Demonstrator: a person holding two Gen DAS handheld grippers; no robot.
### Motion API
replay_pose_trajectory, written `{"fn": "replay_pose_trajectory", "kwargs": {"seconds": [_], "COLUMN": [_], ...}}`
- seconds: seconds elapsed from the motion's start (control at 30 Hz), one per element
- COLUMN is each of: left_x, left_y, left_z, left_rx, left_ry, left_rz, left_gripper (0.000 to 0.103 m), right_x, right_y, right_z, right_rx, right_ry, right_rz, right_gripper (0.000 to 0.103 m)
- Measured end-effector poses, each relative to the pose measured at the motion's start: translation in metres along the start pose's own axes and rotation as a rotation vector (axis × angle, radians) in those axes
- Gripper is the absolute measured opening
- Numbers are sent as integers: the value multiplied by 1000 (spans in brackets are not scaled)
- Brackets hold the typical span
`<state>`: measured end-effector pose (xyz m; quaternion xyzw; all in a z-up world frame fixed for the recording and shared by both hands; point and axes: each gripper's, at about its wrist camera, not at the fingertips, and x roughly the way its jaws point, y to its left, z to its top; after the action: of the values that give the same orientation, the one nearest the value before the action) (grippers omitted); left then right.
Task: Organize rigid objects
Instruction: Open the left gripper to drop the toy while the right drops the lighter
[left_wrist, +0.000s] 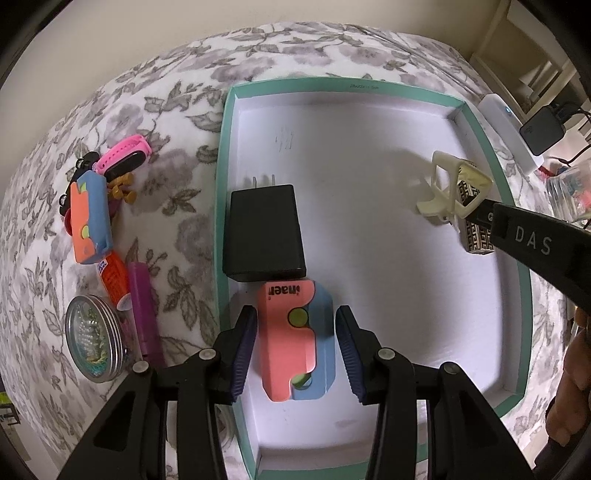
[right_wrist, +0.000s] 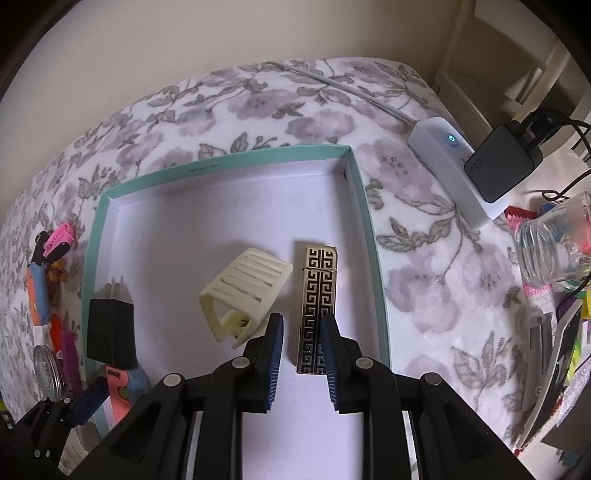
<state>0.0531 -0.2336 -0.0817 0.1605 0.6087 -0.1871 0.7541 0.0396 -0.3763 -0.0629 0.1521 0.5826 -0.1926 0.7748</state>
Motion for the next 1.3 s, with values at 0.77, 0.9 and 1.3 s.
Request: {"fn": "replay_pose_trajectory", "kwargs": {"seconds": [0.77, 0.9, 1.3], "left_x": [-61, -66, -73], "left_y": [51, 83, 175], "left_z": [17, 19, 0], "left_rx": [-151, -245, -473], "left_ry": [-134, -164, -191], "left_rz": [-36, -2, 61], "left_gripper": [67, 81, 91], "right_x": [-47, -51, -57], "right_y": [21, 47, 107], "right_z": [8, 7, -4], "right_rx": [-41, -99, -209], "right_ry": [-120, -148, -175], "right_rz": [-4, 22, 95], "right_gripper": [57, 62, 72]}}
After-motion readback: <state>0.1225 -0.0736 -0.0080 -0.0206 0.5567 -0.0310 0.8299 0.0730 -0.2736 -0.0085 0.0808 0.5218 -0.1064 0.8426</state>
